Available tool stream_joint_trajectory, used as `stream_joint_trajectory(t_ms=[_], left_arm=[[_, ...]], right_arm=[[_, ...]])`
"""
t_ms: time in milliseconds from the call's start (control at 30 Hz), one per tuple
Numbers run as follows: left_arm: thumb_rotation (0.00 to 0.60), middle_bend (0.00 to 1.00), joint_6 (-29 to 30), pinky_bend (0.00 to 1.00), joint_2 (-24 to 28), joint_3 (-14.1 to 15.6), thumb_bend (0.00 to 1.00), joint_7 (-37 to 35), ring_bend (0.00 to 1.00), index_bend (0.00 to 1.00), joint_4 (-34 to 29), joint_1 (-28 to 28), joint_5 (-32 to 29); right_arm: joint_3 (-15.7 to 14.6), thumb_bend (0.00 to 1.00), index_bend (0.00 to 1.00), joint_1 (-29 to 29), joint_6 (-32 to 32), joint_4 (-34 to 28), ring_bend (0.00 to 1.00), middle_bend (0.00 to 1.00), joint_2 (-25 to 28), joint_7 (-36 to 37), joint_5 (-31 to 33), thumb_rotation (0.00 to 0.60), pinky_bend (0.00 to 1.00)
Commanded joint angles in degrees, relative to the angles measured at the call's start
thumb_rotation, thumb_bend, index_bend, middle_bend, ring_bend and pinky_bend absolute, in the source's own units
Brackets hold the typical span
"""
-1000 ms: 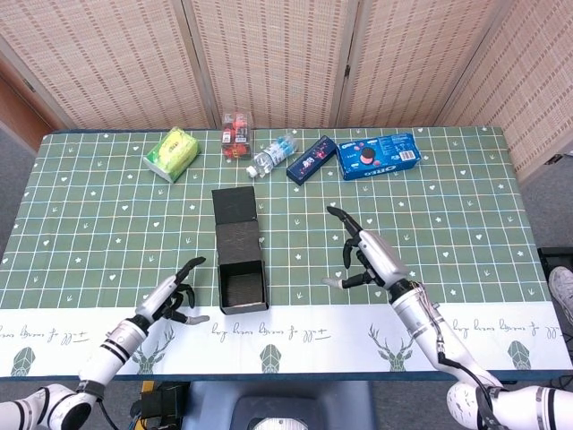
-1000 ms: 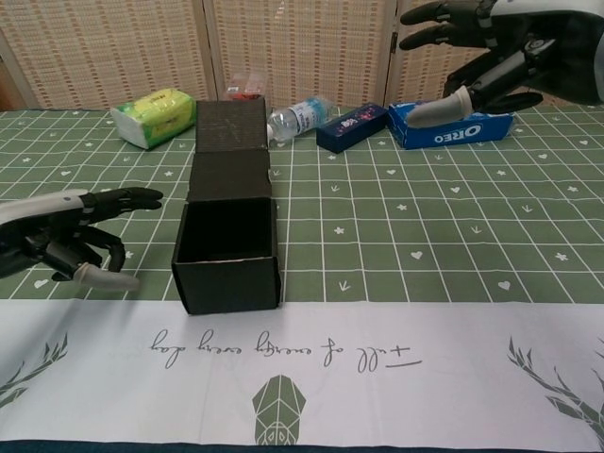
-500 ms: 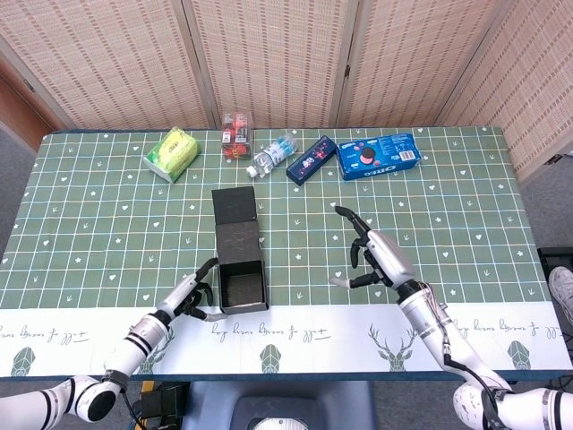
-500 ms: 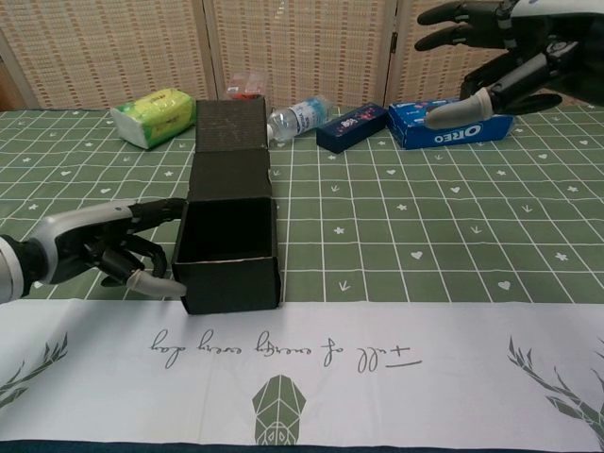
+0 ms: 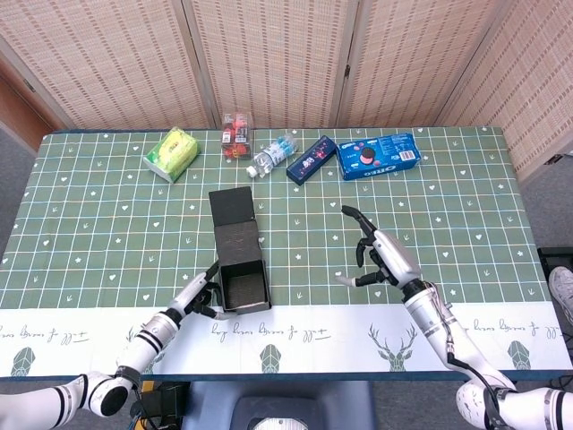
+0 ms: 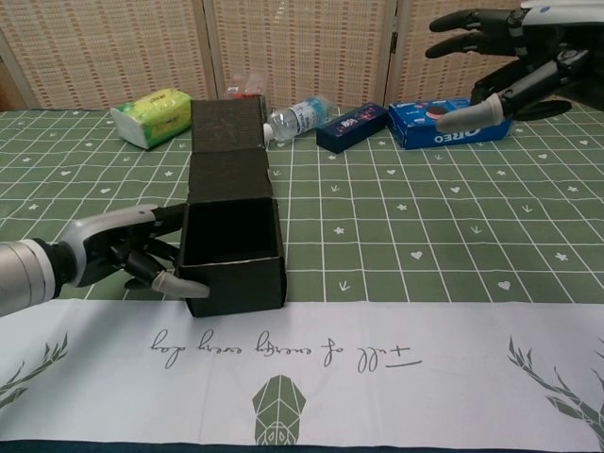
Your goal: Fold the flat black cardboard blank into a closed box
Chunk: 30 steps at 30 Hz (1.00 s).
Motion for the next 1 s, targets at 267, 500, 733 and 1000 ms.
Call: stream_joint_trajectory(t_ms=[267,500,733,1000], left_arm=[[0.600,0.17,3.1,0.90,-2.9,-1.1,0.11,-2.5,0.64,0.19,2.2,2.0,0.8],[0.600,0.23,3.3,0.90,-1.7,-0.9,0.11,-7.2,0.64,0.23,2.7,2.5,3.7],[0.600,0.24,6.1,0.90,3.1,0.0,0.11,-16.4,0.64,0.23,0.6,1.9,11.6],[0.600,0.24,9.6,0.90,8.5,1.0,0.11,-21.7,0.64,0.24,-4.2,0.1,17.9]], right_arm=[[-0.1,0.11,0.00,0.5,-1.7,2.6,0.65,0.09,-1.6,2.3,2.8,0.600,1.00],[0.9,0.13,0.00,1.7,-7.0,5.1,0.38,0.13,-3.3,7.7,7.6,0.600,0.70],[5.5,0.13,0.00,2.1,-17.3,8.9,0.22,0.14,-5.7,24.0,9.3,0.600,0.35],[11.1,0.07,0.00,2.4,-26.6,16.4,0.07,0.01,-12.4,41.0,3.1,0.600,0.21]])
